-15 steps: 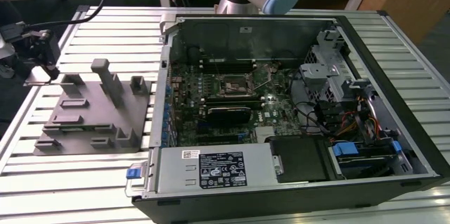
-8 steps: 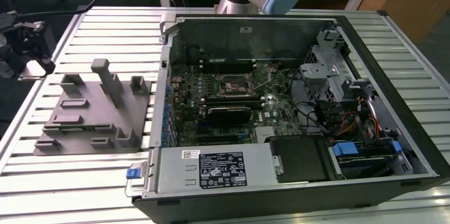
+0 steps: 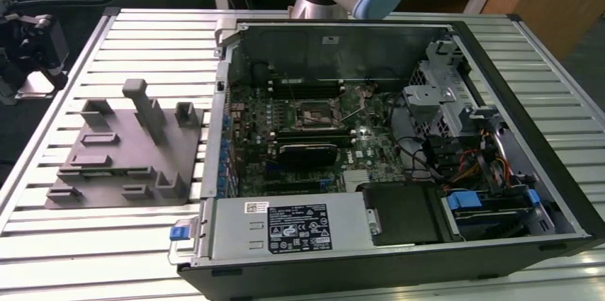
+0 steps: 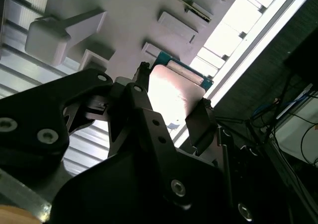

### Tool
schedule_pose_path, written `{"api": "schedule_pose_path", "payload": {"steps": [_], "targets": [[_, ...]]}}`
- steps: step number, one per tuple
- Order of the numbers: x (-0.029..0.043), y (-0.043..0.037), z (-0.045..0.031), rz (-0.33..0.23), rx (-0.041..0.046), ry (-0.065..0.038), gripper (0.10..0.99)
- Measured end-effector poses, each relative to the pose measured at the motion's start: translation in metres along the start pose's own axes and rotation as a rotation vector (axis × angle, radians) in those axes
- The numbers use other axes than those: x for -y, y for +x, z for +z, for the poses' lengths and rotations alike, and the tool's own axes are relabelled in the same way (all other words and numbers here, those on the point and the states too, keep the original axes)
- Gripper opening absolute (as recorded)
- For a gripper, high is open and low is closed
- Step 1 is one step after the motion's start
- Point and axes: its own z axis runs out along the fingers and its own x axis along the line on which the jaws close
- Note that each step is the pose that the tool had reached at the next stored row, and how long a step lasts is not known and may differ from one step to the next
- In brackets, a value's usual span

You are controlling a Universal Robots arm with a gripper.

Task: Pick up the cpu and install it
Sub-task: 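Pick up the cpu and move it towards the insertion slot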

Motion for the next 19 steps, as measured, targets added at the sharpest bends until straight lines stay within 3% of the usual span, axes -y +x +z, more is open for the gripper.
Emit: {"api": "schedule_pose_path", "payload": {"steps": [19], "targets": [[-0.0018, -0.0013, -0.0434, 0.0, 0.0017, 0.0, 0.541]]}}
